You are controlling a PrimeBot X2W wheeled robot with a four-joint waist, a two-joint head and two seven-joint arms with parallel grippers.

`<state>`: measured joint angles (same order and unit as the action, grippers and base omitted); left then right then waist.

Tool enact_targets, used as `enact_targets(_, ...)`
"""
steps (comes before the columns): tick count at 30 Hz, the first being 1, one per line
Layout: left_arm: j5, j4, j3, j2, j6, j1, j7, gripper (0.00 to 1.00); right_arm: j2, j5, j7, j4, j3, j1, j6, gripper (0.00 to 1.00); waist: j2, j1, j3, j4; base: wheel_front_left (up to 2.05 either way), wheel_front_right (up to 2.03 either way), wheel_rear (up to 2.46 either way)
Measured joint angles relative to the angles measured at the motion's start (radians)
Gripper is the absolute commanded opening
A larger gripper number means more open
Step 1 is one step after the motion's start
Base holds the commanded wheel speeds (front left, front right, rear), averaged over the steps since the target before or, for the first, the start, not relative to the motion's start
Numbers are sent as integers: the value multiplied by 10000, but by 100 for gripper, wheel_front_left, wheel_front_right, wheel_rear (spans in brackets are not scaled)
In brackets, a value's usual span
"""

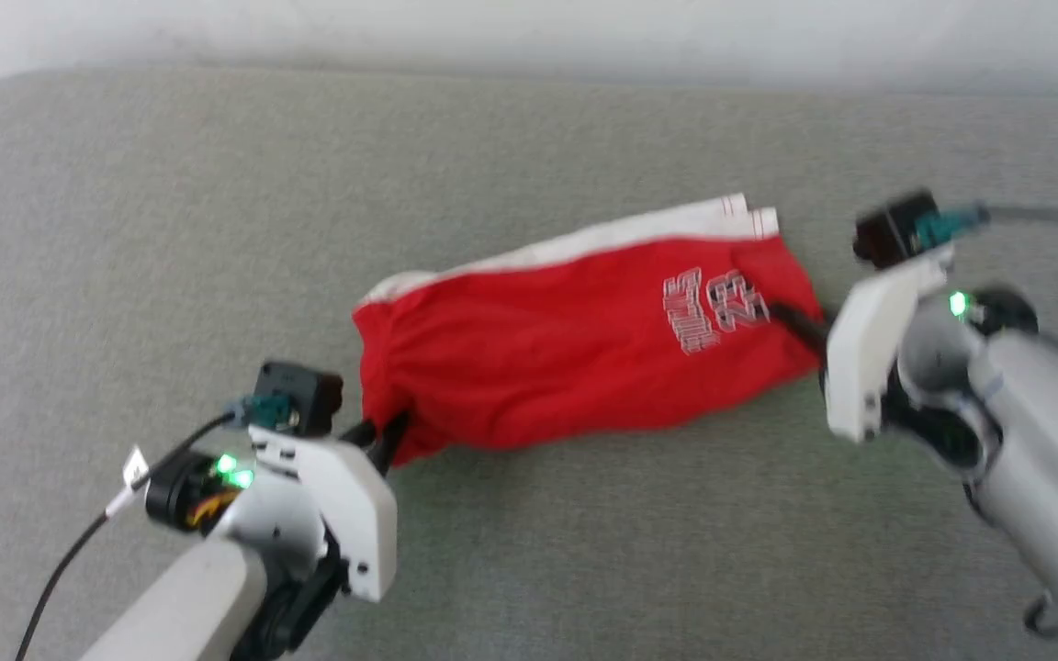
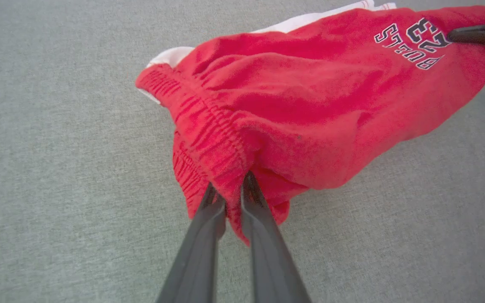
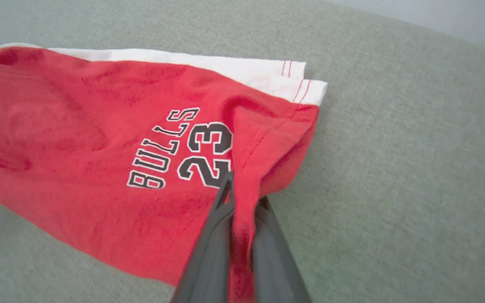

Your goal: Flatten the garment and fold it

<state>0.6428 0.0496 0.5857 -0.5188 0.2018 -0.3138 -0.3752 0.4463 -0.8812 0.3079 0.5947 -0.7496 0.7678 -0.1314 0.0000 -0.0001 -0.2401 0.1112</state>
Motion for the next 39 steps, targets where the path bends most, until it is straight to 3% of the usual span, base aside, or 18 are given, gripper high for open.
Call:
enact_targets(7,451,589,12,-485,435,1530,-313,0,395,180,-403,-1478,514,-2860,-2,0,0,0,619,-679,0,0,0)
enact_targets(14,874,963,0,-525,1076,2978,-364,0,19,945,-552,-2497,2220,-5562,-2,2,0,-2,1123,-1324,0,0,0)
enact_targets(15,943,988,-13,-502,1126,3129,-320,0,-148,1114,-593,-2635,2512,-5846,-2,33,0,-2,1169,-1405,0,0,0)
enact_targets(16,965,1001,-25,-483,1206,3247,-249,1,-311,1298,-604,-2767,2757,-6108,-2,100,0,-2,1210,-1481,0,0,0)
enact_targets(17,965,1005,-52,-456,1277,3324,-151,82,-451,1519,-550,-2890,2959,-6330,-2,100,0,-2,1247,-1544,0,0,0)
enact_targets(18,966,1005,-90,-430,1321,3352,-73,100,-602,1718,-533,-3014,3187,-6532,-2,100,0,-1,1279,-1597,0,0,0)
enact_targets(22,918,1012,-336,-257,1486,3349,518,100,-1208,2487,-777,-3730,4337,-7081,0,100,0,-1,1359,-1646,0,0,0)
enact_targets(27,313,1001,-871,13,1956,3273,1975,100,-1839,3480,-953,-4575,5940,-7484,0,100,0,0,1419,-1499,0,0,0)
enact_targets(34,-316,477,-1285,725,1950,2774,4403,100,-2418,4527,178,-5346,7329,-7697,0,100,0,0,1467,-1195,0,0,0)
enact_targets(39,-602,-203,-1488,1127,1833,2639,5900,100,-2403,4711,1331,-5428,7536,-7682,0,100,0,0,1413,-991,0,0,0)
